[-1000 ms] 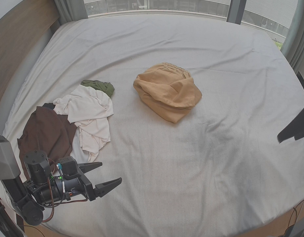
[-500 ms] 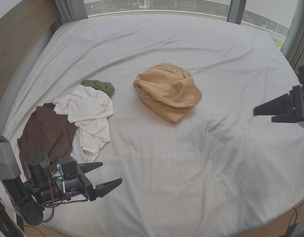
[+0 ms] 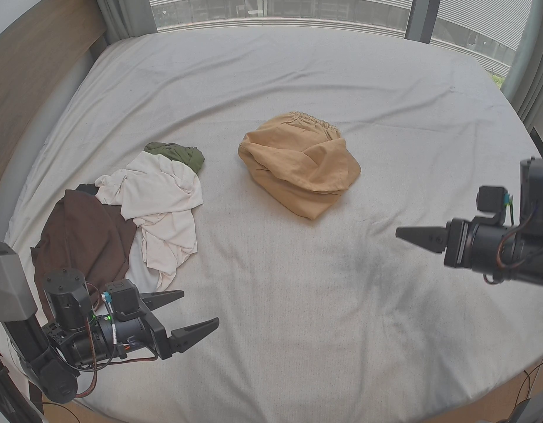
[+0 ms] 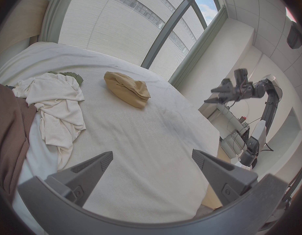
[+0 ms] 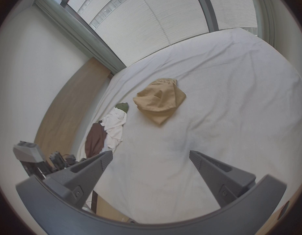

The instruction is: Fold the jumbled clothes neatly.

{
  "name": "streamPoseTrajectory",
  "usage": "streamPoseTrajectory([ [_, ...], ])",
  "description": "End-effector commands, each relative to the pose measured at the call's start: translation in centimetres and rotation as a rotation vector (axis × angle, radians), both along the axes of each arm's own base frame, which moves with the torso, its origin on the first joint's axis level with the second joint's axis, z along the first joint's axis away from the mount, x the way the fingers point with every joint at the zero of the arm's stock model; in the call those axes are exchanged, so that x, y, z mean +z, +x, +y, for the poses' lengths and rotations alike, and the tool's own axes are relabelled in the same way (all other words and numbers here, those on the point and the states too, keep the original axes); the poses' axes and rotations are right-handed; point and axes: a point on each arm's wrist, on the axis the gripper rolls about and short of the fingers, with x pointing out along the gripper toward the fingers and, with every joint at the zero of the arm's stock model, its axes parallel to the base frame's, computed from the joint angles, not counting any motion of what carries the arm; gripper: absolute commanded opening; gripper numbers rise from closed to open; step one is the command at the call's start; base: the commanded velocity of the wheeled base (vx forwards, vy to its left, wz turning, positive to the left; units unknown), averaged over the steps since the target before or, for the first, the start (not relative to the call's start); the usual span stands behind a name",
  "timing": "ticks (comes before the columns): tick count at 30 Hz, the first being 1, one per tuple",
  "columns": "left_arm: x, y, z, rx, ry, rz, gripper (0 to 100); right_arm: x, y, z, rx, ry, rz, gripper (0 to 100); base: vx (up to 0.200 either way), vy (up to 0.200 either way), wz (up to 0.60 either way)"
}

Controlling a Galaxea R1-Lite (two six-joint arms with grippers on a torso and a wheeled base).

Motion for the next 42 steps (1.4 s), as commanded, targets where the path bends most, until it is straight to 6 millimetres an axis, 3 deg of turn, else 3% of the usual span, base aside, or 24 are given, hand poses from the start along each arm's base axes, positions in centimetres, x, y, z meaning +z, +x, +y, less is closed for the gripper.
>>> streamPoseTrajectory([
  [1,-0.2,-0.1,-0.4,-0.013,-0.001,0.012,100,-7.9,-2.3,-3.0,-0.111,-0.080,0.090,100,0.000,0.000,0.00],
  [8,-0.1,-0.2,-0.3,-0.013,-0.003,0.011,100,-9.4,-5.9,-5.2,-0.215,-0.048,0.015,100,0.000,0.000,0.00],
  [14,1.2,-1.2,-0.3,-0.024,-0.020,-0.032,100,-6.5,-8.9,-7.0,-0.317,0.025,-0.162,100,0.000,0.000,0.00],
  [19,3.1,-4.1,-0.5,-0.073,-0.066,-0.082,100,-5.5,-12.5,-8.6,-0.368,0.046,-0.264,100,0.000,0.000,0.00],
  [26,6.0,-7.1,-1.0,-0.002,-0.180,-0.100,100,-7.4,-17.2,-9.8,-0.366,0.044,-0.261,100,0.000,0.000,0.00],
  [30,6.9,-8.2,-0.9,0.085,-0.209,-0.134,100,-7.9,-18.7,-10.2,-0.388,0.046,-0.312,100,0.000,0.000,0.00],
  [36,8.5,-9.8,1.0,0.307,-0.279,-0.202,100,-10.1,-21.5,-10.0,-0.368,0.013,-0.387,100,0.000,0.000,0.00],
  [42,8.6,-11.5,4.1,0.476,-0.263,-0.193,100,-10.0,-21.7,-9.8,-0.328,-0.032,-0.428,100,0.000,0.000,0.00],
])
